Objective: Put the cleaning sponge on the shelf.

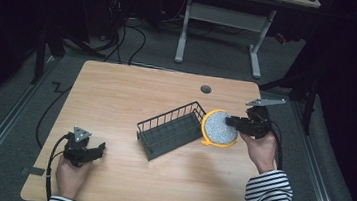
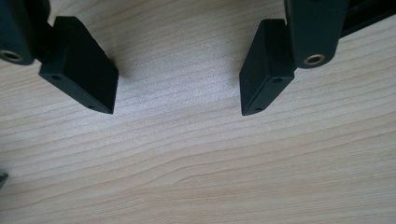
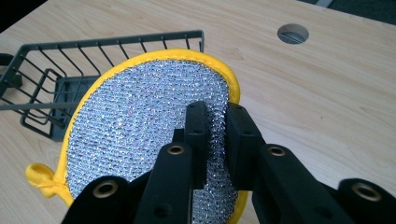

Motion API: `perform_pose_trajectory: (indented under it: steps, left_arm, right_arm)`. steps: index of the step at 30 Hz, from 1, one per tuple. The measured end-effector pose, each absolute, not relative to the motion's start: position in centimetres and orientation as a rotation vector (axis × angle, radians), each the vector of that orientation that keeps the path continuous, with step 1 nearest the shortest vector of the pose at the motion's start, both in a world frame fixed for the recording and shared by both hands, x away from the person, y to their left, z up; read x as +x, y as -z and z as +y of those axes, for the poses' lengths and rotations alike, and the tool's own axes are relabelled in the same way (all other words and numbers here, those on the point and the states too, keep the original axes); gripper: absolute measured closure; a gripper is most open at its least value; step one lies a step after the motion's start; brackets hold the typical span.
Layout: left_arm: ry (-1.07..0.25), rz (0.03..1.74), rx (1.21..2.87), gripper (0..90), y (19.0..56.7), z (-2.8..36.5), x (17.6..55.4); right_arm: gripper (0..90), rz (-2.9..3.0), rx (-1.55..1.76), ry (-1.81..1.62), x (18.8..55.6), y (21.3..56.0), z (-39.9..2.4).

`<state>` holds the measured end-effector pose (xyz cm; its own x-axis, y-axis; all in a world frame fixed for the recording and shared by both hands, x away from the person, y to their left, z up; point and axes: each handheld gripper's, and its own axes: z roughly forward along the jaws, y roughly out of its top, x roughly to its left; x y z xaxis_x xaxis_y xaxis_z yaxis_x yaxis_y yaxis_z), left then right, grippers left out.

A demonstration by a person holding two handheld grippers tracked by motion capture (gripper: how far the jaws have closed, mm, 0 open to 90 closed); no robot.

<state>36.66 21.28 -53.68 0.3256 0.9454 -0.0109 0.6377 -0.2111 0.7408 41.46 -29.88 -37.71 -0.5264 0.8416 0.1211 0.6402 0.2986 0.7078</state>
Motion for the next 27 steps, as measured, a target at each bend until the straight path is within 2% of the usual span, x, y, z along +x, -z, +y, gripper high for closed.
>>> perform_pose_trajectory:
  steps: [15,27]
  left_arm:
    - [-0.602,1.39,1.941,28.5,53.7,21.3,36.7]
    - [-0.601,1.39,1.941,28.1,53.7,21.3,36.7]
  right_arm:
    - [80.6,2.283,1.268,-1.099,43.9,35.4,-26.5]
    - [80.4,2.297,1.262,-1.101,46.6,35.9,-23.5]
